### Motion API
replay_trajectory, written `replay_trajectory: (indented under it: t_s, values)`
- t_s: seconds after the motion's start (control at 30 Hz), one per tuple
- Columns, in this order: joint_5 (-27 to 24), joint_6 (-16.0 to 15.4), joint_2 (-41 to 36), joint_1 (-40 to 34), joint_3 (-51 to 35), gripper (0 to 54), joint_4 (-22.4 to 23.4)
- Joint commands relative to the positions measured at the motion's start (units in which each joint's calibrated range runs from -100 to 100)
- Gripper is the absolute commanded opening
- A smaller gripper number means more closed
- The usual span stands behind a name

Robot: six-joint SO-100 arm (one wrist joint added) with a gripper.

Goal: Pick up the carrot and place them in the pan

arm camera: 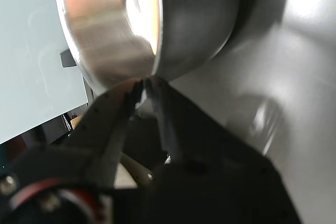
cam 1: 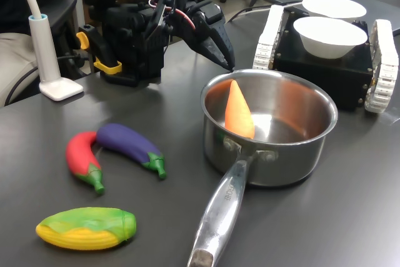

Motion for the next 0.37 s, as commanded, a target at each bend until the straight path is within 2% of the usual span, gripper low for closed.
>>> replay_trajectory:
  t_s: [0.0, 0.33]
  values:
    - [0.0, 0.7, 0.3, 0.0, 6.0, 0.1, 2.4]
    - [0.0, 0.7, 0.3, 0.0, 6.0, 0.1, 2.4]
